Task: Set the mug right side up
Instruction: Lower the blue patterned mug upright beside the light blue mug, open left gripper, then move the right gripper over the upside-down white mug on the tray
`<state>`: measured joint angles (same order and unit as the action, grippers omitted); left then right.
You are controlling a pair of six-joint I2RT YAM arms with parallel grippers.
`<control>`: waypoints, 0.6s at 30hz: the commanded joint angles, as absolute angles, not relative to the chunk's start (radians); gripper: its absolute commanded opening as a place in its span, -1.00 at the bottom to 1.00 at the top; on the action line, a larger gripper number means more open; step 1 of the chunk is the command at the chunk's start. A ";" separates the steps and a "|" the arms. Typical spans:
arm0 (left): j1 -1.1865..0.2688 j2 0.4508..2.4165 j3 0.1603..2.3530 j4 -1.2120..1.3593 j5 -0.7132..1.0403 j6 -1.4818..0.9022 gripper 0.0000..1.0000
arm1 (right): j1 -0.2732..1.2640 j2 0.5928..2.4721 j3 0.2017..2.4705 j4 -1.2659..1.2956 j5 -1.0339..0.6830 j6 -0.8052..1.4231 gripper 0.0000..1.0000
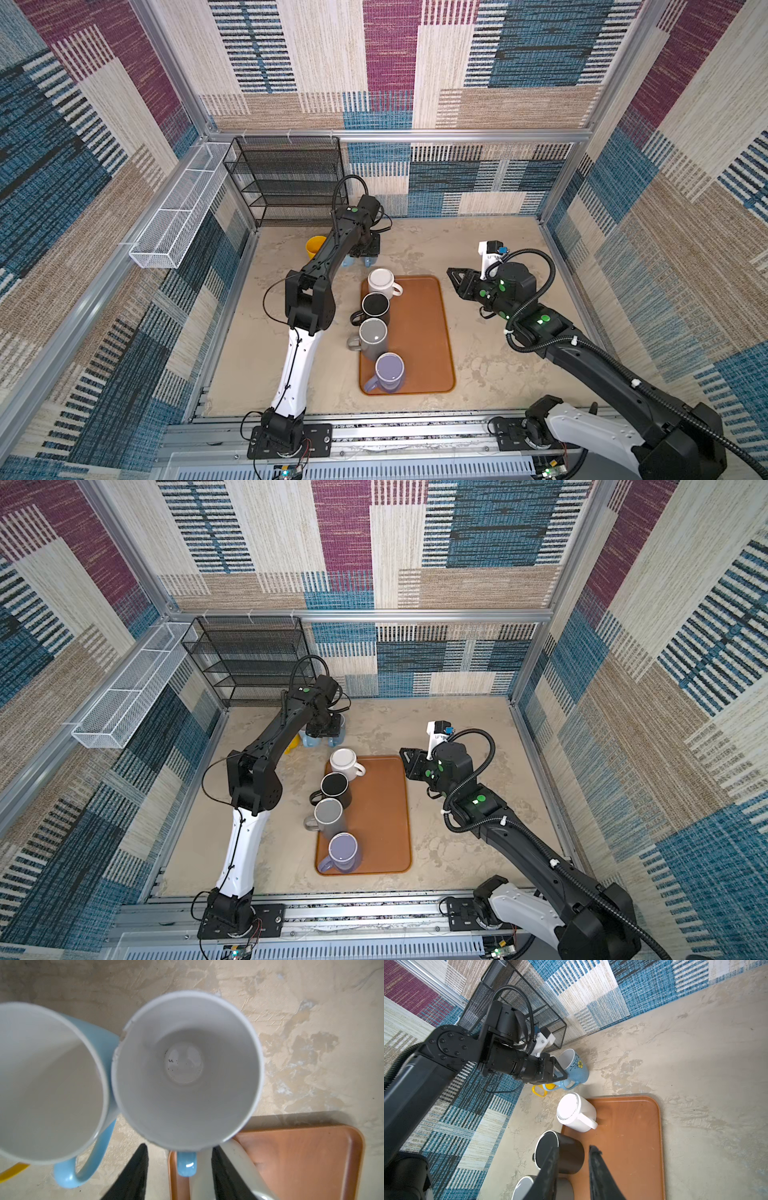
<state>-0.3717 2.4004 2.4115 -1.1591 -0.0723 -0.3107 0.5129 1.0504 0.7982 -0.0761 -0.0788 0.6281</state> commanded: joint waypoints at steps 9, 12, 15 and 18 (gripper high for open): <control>-0.374 2.247 2.254 -1.120 -0.082 -0.306 -0.08 | 0.512 1.195 0.909 -0.172 -0.164 0.435 -0.24; -0.374 2.166 2.142 -1.053 -0.078 -0.314 -0.08 | 0.514 1.281 0.953 -0.213 -0.244 0.363 -0.21; -0.374 2.089 2.041 -1.000 -0.078 -0.318 -0.08 | 0.514 1.344 0.972 -0.217 -0.309 0.316 -0.18; -0.374 2.001 1.916 -0.932 -0.077 -0.328 -0.09 | 0.518 1.394 0.987 -0.217 -0.334 0.286 -0.14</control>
<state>-0.3737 2.0518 1.9759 -1.0176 -0.0746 -0.3130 0.5156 1.3674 0.9684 -0.2092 -0.2726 0.3496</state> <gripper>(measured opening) 0.458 0.431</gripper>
